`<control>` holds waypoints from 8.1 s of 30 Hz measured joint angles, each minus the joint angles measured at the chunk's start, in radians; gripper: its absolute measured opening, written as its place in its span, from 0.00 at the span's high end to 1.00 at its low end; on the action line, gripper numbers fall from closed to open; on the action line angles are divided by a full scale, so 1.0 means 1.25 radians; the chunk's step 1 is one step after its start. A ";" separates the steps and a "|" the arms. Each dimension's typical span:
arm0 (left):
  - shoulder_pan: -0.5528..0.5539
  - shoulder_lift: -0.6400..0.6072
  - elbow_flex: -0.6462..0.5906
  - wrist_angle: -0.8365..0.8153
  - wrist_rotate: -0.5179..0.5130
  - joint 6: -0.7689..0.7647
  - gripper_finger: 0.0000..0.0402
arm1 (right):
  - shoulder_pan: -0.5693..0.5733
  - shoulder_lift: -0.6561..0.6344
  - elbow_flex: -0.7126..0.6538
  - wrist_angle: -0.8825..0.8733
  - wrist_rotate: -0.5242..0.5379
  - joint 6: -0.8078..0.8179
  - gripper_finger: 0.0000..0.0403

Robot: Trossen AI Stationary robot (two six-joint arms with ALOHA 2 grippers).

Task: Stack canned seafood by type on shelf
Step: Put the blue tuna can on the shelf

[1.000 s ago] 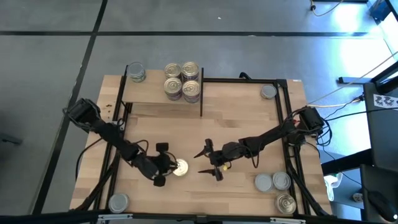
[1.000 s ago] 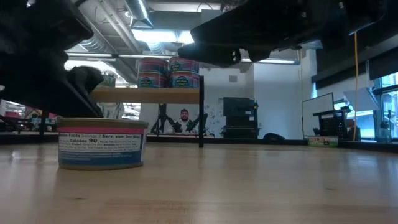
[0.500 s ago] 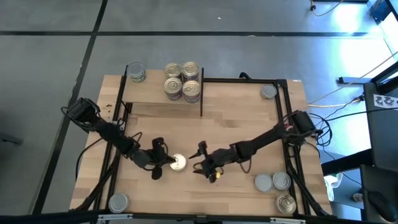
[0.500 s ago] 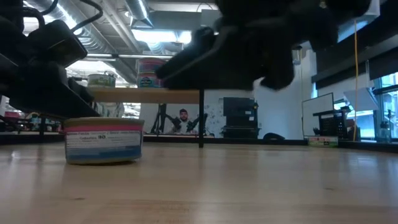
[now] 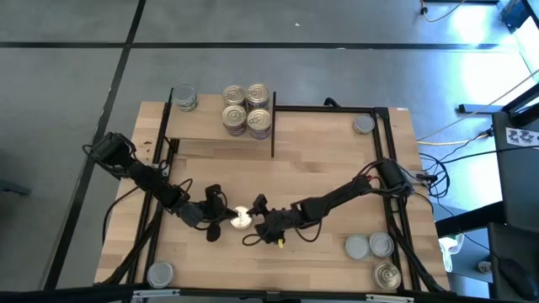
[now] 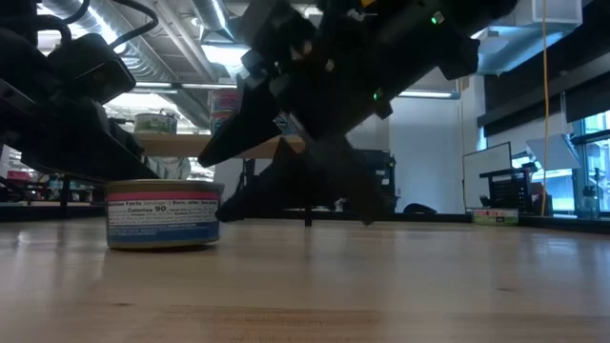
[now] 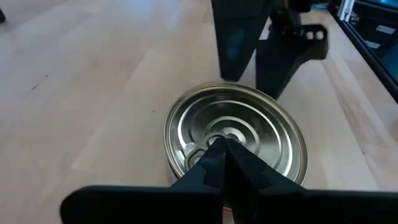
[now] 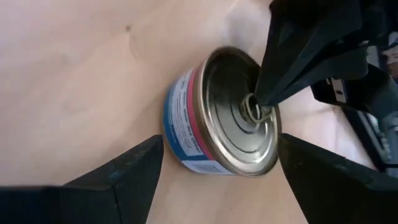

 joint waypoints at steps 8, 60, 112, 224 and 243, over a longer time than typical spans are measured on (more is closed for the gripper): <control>0.000 0.000 0.000 -0.002 -0.017 0.000 0.98 | 0.000 0.008 0.005 -0.008 0.023 -0.076 0.23; -0.002 0.000 -0.052 0.081 -0.063 -0.026 0.98 | -0.079 0.068 0.003 0.123 -0.056 -0.263 0.23; -0.002 0.000 -0.051 0.079 -0.074 -0.035 0.99 | -0.085 0.096 0.005 0.231 -0.088 -0.167 0.23; 0.153 -0.188 -0.064 -0.170 0.007 0.003 0.85 | -0.055 0.100 0.062 0.094 0.090 0.058 0.52; 0.086 -0.218 0.127 -0.229 0.094 0.414 0.42 | -0.037 -0.178 -0.206 0.105 0.004 0.415 0.52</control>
